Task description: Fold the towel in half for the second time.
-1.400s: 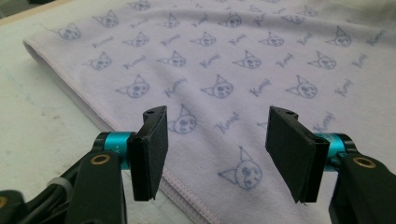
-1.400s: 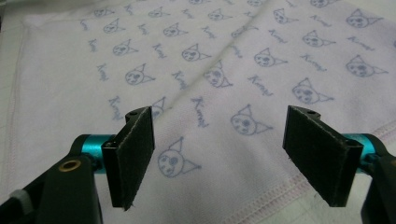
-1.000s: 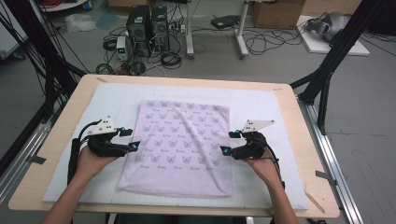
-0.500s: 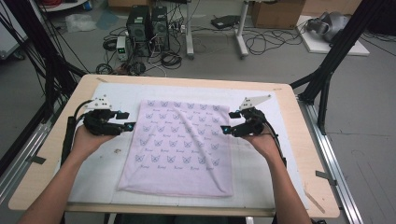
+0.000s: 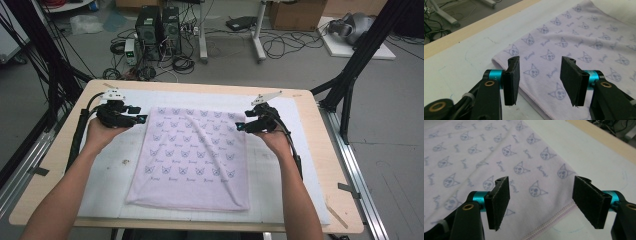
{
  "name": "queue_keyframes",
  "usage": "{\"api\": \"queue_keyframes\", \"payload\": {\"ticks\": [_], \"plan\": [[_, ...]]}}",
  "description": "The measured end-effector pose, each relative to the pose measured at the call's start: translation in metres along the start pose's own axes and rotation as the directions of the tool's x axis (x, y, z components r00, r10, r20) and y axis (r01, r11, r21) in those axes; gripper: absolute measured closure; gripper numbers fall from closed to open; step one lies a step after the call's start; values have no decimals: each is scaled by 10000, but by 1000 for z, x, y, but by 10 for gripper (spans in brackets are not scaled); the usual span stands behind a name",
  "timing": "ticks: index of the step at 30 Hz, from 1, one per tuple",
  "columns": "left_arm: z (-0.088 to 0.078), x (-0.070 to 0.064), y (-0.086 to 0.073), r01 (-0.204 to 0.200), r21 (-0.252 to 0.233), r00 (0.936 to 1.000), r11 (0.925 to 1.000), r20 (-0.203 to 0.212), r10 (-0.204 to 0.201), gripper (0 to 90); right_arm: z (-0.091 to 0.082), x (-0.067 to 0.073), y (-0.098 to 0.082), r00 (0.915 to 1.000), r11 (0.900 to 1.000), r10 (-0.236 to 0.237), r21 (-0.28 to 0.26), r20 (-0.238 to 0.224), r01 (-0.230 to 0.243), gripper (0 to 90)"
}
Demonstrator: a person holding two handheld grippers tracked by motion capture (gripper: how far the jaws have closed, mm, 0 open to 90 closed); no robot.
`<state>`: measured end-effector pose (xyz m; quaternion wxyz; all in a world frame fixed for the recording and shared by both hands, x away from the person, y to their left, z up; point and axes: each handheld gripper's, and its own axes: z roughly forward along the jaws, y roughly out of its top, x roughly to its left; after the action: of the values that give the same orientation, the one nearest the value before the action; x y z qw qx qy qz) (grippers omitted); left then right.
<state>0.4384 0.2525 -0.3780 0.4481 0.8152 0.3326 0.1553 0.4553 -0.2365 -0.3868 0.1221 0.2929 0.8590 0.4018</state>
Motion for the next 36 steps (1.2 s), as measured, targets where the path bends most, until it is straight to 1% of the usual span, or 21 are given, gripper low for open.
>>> {"api": "queue_keyframes", "payload": {"ticks": [2, 4, 6, 9, 12, 13, 14, 15, 17, 18, 19, 22, 24, 26, 27, 28, 30, 31, 33, 35, 36], "plan": [[9, 6, -5, 345, 101, 9994, 9994, -36, -344, 510, 6, -4, -5, 9998, 9999, 42, 154, 168, -44, 304], [17, 10, -10, 540, 388, 9985, 9978, -16, -540, 524, 12, -8, -9, 9995, 9995, 150, 262, 275, -157, 307], [23, 13, -14, 635, 575, 9980, 9963, -35, -634, 529, 17, -11, -13, 9988, 9989, 264, 381, 415, -280, 306], [29, 16, -19, 612, 664, 9978, 9959, -278, -595, 532, 23, -16, -18, 9975, 9975, 480, 485, 524, -506, 306], [36, 16, -26, 658, 725, 9963, 9952, -595, -616, 526, 30, -18, -23, 9965, 9967, 562, 552, 621, -596, 306], [38, 16, -28, 719, 785, 9960, 9943, -582, -674, 525, 33, -19, -24, 9961, 9959, 592, 644, 662, -634, 306], [42, 17, -31, 820, 965, 9954, 9919, -566, -768, 525, 35, -19, -25, 9957, 9952, 624, 717, 686, -673, 306], [43, 18, -32, 814, 1096, 9954, 9906, -587, -753, 524, 38, -20, -27, 9953, 9944, 622, 809, 745, -682, 306], [47, 18, -36, 945, 1236, 9941, 9878, -644, -871, 523, 42, -21, -30, 9944, 9930, 674, 918, 809, -748, 306], [49, 18, -37, 929, 1281, 9941, 9874, -674, -848, 522, 43, -21, -32, 9932, 9917, 834, 914, 811, -907, 306], [51, 17, -39, 999, 1282, 9936, 9867, -654, -921, 519, 44, -22, -33, 9927, 9912, 889, 912, 818, -962, 306], [56, 15, -40, 907, 1407, 9946, 9859, -621, -826, 517, 45, -22, -36, 9907, 9907, 1053, 775, 865, -1121, 315], [57, 14, -40, 843, 1383, 9947, 9868, -702, -751, 532, 45, -21, -38, 9901, 9909, 1075, 711, 903, -1140, 351], [58, 13, -39, 869, 1382, 9939, 9866, -791, -764, 579, 44, -20, -38, 9905, 9912, 1087, 663, 841, -1144, 417], [57, 13, -39, 856, 1412, 9951, 9863, -603, -777, 623, 44, -20, -39, 9915, 9921, 1043, 622, 776, -1093, 453], [58, 12, -39, 856, 1424, 9953, 9861, -571, -781, 676, 43, -19, -38, 9914, 9911, 1119, 645, 677, -1163, 486], [58, 12, -39, 965, 1403, 9947, 9854, -484, -905, 716, 43, -19, -39, 9920, 9913, 1156, 582, 497, -1184, 550], [58, 13, -39, 1061, 1378, 9942, 9848, -347, -1023, 754, 43, -19, -39, 9914, 9906, 1229, 552, 447, -1253, 581], [59, 13, -39, 1194, 1352, 9928, 9836, -204, -1177, 817, 43, -18, -38, 9912, 9895, 1304, 593, 211, -1315, 676], [59, 13, -39, 1231, 1358, 9924, 9831, -197, -1216, 837, 44, -18, -37, 9908, 9889, 1348, 652, -146, -1336, 792], [59, 13, -39, 1240, 1359, 9923, 9829, -190, -1225, 842, 44, -17, -37, 9895, 9882, 1411, 648, -315, -1388, 809]]}}
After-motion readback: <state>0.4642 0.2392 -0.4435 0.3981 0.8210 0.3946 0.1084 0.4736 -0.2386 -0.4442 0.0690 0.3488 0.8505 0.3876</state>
